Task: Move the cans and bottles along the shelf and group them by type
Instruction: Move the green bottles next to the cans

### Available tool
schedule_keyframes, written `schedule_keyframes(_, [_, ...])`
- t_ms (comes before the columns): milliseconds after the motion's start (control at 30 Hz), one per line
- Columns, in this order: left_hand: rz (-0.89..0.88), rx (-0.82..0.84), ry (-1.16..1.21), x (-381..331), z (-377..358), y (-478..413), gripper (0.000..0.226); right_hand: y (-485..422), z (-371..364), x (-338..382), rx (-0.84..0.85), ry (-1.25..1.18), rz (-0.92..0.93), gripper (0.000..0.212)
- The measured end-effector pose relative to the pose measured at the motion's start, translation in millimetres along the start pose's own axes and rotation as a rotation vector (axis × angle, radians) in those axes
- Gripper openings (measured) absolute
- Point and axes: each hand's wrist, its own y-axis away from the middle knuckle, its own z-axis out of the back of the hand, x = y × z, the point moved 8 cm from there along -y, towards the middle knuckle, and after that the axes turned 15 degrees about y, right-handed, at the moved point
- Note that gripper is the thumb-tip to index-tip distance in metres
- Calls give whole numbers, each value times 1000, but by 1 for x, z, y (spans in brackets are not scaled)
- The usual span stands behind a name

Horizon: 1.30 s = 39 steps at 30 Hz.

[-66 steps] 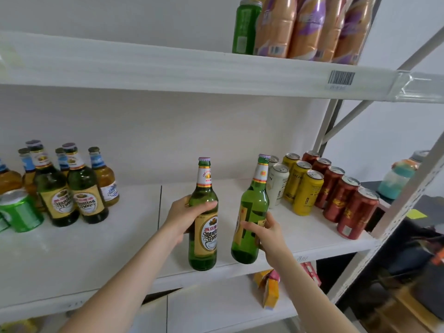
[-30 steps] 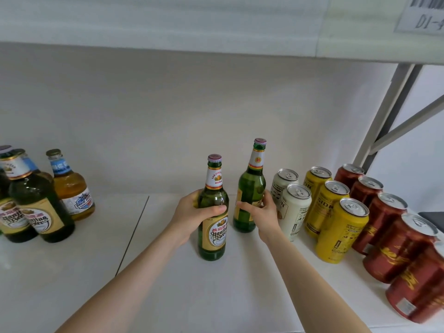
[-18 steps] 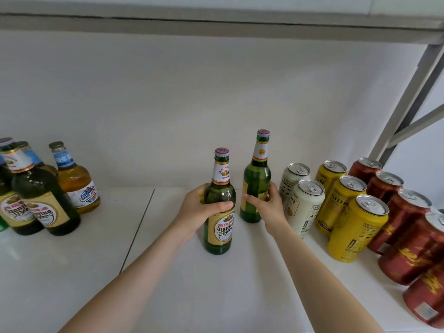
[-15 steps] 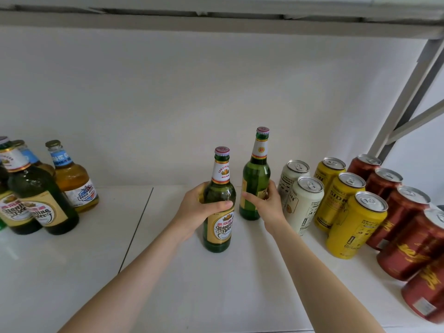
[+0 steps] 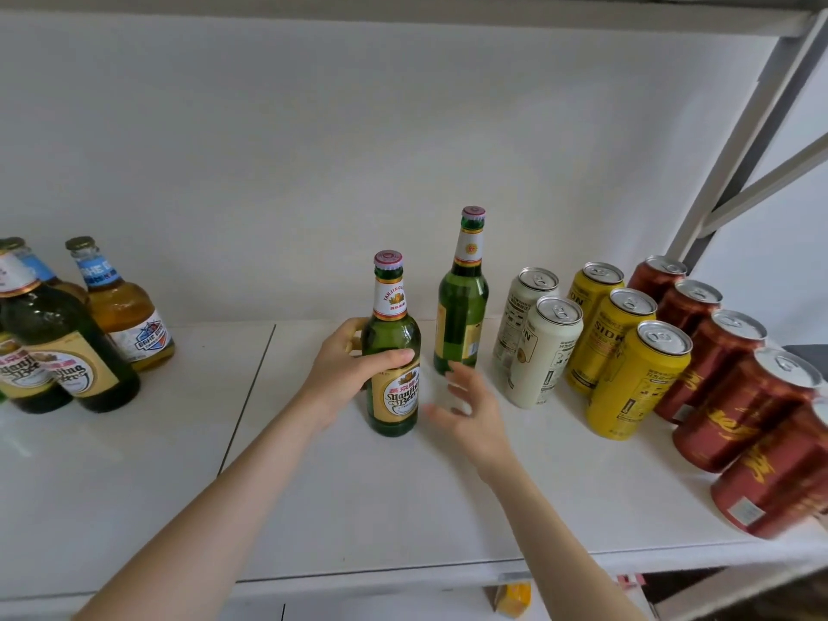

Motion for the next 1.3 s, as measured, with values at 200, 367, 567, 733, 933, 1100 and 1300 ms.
schedule_keyframes(200, [38, -50, -39, 5, -5, 5, 81, 8, -29, 4, 158, 24, 39, 74])
schedule_keyframes(367, [64, -9, -61, 13, -24, 15, 80, 17, -14, 1, 121, 30, 70, 65])
schedule_keyframes(567, [88, 43, -72, 24, -59, 22, 84, 30, 21, -16, 62, 12, 42, 59])
schedule_keyframes(733, [103, 92, -39, 30, -87, 18, 87, 27, 46, -26, -3, -3, 9, 60])
schedule_keyframes(933, [99, 109, -66, 26, -94, 4, 73, 13, 51, -28, -23, -28, 4, 63])
schedule_keyframes(1100, [104, 84, -68, 18, -94, -6, 70, -1, 50, -25, -41, -51, 8, 59])
schedule_keyframes(1300, [150, 23, -45, 23, -90, -19, 60, -16, 49, -25, -58, -59, 14, 59])
